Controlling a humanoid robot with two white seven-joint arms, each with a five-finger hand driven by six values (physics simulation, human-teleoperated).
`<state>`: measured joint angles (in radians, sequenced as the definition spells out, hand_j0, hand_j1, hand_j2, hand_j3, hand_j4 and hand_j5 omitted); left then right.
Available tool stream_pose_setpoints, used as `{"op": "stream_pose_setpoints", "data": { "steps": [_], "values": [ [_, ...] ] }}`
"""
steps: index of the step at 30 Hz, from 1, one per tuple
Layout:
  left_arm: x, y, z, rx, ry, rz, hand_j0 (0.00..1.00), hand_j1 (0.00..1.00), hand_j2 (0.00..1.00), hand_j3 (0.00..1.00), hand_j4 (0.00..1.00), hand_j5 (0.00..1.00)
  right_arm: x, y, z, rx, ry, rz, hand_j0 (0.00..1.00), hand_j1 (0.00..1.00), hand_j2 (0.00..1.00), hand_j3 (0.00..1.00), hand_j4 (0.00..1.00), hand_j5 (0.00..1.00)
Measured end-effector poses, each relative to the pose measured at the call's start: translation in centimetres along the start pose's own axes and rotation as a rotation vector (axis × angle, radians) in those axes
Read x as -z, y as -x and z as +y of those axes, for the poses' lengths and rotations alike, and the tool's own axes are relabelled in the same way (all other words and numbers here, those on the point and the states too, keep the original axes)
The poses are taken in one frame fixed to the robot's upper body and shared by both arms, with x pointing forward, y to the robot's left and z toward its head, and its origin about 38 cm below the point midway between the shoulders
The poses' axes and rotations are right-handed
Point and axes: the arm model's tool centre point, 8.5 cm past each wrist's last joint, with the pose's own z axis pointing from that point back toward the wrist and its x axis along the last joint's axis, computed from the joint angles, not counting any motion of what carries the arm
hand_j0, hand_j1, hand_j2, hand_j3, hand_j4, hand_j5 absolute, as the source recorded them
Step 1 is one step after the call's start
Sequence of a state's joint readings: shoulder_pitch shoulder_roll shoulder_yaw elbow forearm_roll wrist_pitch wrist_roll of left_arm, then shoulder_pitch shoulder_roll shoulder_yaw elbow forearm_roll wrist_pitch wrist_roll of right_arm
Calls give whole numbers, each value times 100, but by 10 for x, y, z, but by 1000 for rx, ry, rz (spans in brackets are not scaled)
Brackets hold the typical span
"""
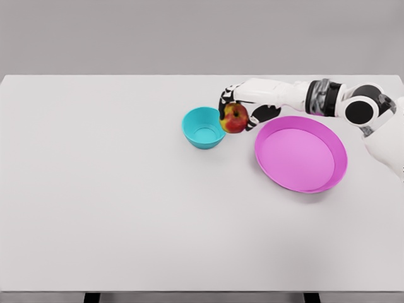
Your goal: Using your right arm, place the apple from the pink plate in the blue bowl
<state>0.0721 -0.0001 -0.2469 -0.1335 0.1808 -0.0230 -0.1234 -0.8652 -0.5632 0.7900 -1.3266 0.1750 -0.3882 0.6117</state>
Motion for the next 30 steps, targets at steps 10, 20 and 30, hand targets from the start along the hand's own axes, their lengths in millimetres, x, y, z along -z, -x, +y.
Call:
{"op": "stream_pose_setpoints", "data": {
  "steps": [10, 20, 30],
  "values": [
    [0, 0, 0, 0, 0, 0, 100, 100, 100, 100, 100, 100, 11, -5, -7, -12, 5, -9, 41, 41, 41, 41, 41, 41],
    [0, 0, 0, 0, 0, 0, 100, 100, 100, 100, 100, 100, 31, -9, -9, -26, 0, -7, 41, 41, 41, 41, 41, 41],
    [0, 0, 0, 0, 0, 0, 100, 100, 100, 100, 100, 100, 48, -10, -9, -20, -5, -6, 41, 41, 41, 41, 41, 41]
  ]
}}
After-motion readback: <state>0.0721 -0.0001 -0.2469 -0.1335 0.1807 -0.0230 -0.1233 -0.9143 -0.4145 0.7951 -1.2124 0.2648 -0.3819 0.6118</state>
